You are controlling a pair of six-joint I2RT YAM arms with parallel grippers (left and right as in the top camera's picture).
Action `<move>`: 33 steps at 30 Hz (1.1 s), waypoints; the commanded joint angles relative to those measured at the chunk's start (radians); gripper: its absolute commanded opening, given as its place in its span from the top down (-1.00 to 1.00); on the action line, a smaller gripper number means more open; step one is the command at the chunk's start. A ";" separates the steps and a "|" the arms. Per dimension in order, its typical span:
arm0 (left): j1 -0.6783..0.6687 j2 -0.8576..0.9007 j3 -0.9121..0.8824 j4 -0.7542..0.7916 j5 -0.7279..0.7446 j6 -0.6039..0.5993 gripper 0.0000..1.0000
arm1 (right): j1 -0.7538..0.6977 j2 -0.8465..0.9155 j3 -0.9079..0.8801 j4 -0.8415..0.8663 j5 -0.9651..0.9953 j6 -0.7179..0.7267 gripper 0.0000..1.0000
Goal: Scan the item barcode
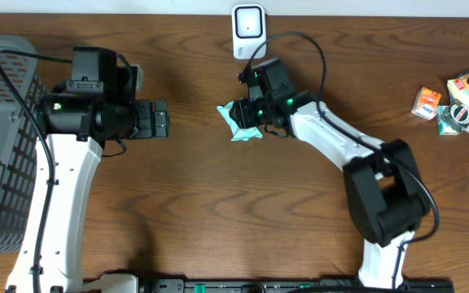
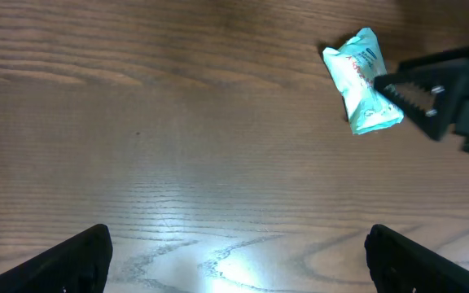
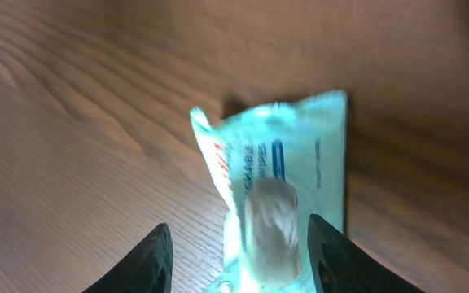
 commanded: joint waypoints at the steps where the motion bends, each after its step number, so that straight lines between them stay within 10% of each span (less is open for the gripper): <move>1: -0.003 0.002 -0.004 -0.005 -0.002 0.002 -0.96 | 0.003 0.035 0.006 -0.003 -0.080 -0.003 0.07; 14: -0.003 0.002 -0.004 -0.005 -0.002 0.002 -0.96 | 0.011 0.113 0.006 -0.058 -0.055 -0.032 0.04; 24: -0.003 0.002 -0.004 -0.005 -0.002 0.002 -0.95 | 0.005 0.116 0.006 -0.062 0.172 0.009 -0.58; 33: -0.003 0.002 -0.004 -0.005 -0.002 0.002 -0.96 | 0.024 0.106 0.014 -0.077 0.387 0.001 -0.71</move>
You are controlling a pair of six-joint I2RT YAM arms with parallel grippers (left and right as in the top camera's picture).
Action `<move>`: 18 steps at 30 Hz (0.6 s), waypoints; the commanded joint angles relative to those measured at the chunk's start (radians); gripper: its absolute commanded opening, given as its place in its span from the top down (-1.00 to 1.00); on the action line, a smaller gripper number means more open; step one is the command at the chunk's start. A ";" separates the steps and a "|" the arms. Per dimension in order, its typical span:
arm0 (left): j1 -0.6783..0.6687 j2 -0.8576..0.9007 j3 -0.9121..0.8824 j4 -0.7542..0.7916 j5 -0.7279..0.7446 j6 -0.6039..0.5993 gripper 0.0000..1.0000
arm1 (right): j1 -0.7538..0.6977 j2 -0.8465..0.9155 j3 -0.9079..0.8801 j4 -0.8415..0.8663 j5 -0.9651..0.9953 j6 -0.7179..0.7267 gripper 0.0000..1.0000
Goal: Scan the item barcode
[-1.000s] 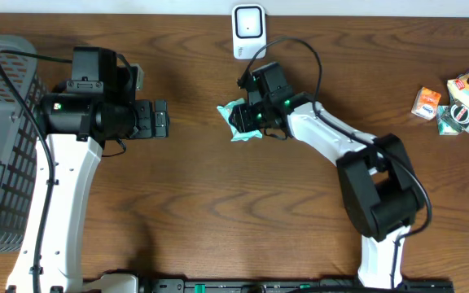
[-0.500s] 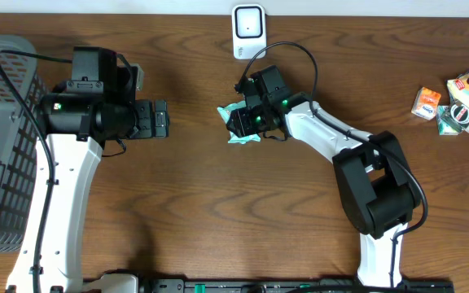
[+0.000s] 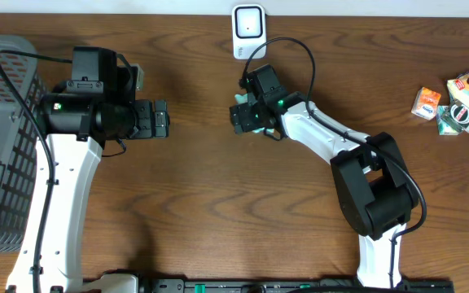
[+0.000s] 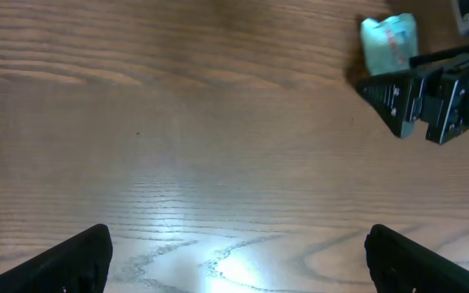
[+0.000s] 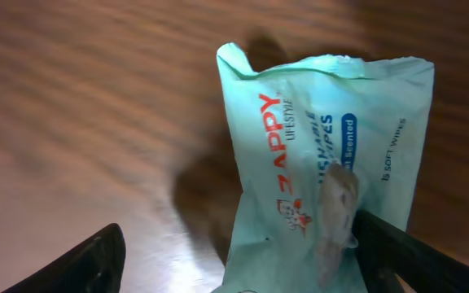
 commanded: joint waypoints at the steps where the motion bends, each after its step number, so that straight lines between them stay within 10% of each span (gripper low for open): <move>1: -0.003 0.002 -0.004 -0.005 -0.002 0.002 -0.95 | 0.002 0.048 -0.015 -0.026 0.129 0.008 -0.72; 18: -0.003 0.002 -0.004 -0.005 -0.002 0.002 -0.95 | -0.061 0.005 0.048 -0.143 0.099 0.137 -0.71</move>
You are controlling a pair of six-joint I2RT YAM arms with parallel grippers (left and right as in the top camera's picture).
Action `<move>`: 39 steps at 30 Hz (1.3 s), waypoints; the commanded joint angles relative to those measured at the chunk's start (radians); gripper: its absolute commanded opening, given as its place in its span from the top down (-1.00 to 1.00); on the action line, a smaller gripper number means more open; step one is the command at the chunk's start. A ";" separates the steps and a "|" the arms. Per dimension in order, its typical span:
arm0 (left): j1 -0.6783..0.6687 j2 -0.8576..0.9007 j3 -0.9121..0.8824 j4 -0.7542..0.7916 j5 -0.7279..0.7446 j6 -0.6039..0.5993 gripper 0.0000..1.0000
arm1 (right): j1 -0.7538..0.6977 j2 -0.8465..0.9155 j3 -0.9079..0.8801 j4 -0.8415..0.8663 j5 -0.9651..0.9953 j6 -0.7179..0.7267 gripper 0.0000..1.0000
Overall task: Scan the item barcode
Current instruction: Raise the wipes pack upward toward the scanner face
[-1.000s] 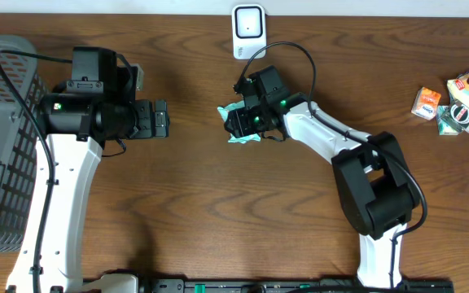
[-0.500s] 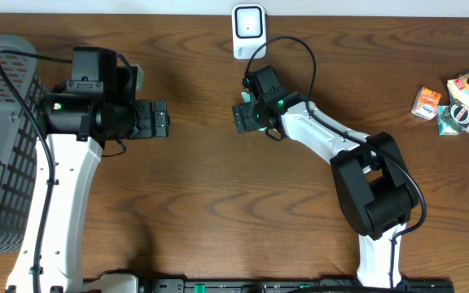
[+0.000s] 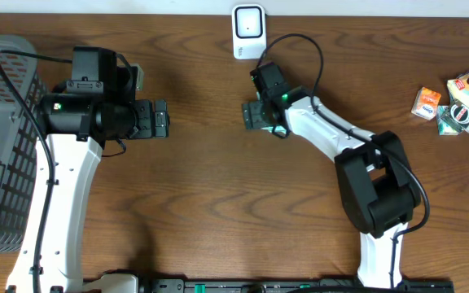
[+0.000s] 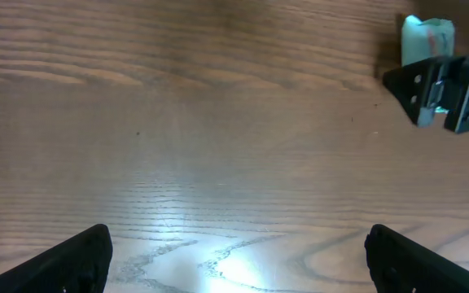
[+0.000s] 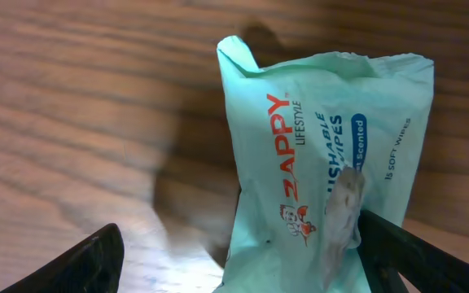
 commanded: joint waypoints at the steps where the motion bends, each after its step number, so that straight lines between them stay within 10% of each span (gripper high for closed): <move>1: -0.003 0.002 -0.004 -0.005 -0.002 0.002 -0.96 | -0.036 0.005 0.008 -0.015 -0.036 0.048 -0.68; 18: -0.003 0.002 -0.004 -0.005 -0.002 0.002 -0.95 | -0.064 -0.182 0.008 -0.053 0.018 0.041 -0.79; 32: -0.003 0.002 -0.004 -0.005 -0.002 0.002 -0.96 | -0.072 0.019 0.006 -0.079 0.030 0.050 -0.80; 36: -0.003 0.002 -0.004 -0.005 -0.002 0.002 -0.95 | -0.072 0.036 0.006 -0.076 0.027 0.054 -0.56; 39: -0.003 0.002 -0.004 -0.005 -0.002 0.002 -0.95 | -0.072 0.035 0.006 -0.063 0.027 0.056 0.08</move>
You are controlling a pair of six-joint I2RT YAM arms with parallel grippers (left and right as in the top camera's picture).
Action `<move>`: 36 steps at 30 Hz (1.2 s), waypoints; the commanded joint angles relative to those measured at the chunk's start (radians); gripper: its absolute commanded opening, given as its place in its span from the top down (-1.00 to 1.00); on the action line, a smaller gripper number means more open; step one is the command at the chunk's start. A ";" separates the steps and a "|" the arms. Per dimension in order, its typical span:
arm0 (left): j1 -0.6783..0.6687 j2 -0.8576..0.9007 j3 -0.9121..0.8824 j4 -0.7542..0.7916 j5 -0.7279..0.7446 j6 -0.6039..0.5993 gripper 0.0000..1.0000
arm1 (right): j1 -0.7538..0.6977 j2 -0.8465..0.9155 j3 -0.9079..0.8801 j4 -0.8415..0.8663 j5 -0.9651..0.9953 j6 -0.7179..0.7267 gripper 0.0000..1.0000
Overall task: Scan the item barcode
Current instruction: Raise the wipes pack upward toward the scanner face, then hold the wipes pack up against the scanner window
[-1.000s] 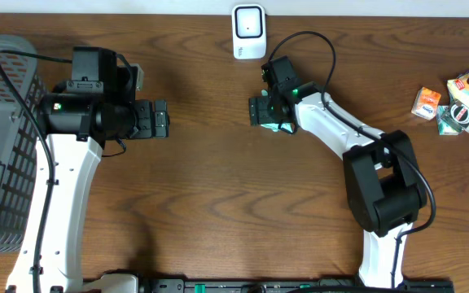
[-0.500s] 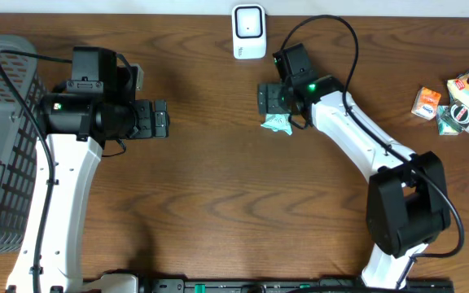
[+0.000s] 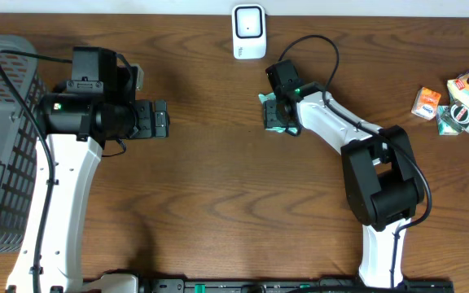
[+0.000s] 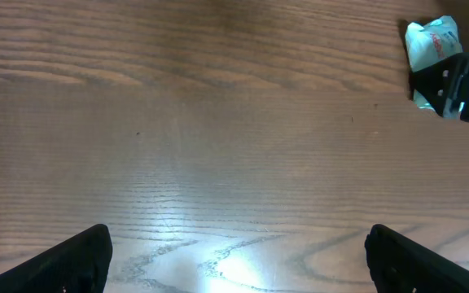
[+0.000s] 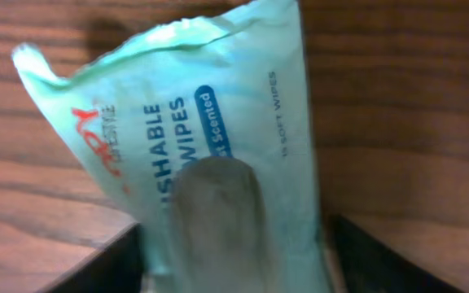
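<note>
A pale green pack of wipes (image 5: 210, 155) fills the right wrist view, and my right gripper (image 5: 234, 260) is shut on its lower end. Seen from overhead, the right gripper (image 3: 277, 114) holds the pack (image 3: 272, 119) just below and right of the white barcode scanner (image 3: 248, 31) at the table's back edge. The left wrist view catches the pack (image 4: 430, 45) at its top right corner. My left gripper (image 3: 163, 120) stands open at mid-left with only bare wood between its fingers (image 4: 63, 260).
A grey mesh basket sits at the left edge. Snack packets (image 3: 461, 102) lie at the far right. The right arm's cable (image 3: 316, 49) loops near the scanner.
My right gripper has moved right with the wipes pack, from under the scanner's left to just right of it, and the pack now fills more of the wrist view. The left arm is unchanged.
The right gripper first closed around the wipes pack lying on the table left of the scanner. It then held the pack raised and turned, nearer the scanner. By now it has carried the pack rightward below the scanner. The left gripper stayed open and still.
</note>
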 commanded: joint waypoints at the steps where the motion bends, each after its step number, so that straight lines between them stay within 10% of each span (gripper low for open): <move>1: -0.003 0.002 -0.004 -0.005 -0.002 0.002 -0.95 | -0.004 0.011 0.004 0.007 -0.006 0.017 0.28; 5: -0.003 0.002 -0.004 -0.005 -0.002 0.002 -0.96 | -0.004 0.009 0.005 0.030 -0.022 0.016 0.98; 26: -0.003 0.002 -0.004 -0.005 -0.002 0.002 -0.96 | -0.027 0.013 0.276 0.388 -0.084 -0.071 0.98; 36: -0.003 0.002 -0.004 -0.005 -0.002 0.002 -0.95 | -0.074 0.272 0.806 0.214 -0.147 -0.097 0.98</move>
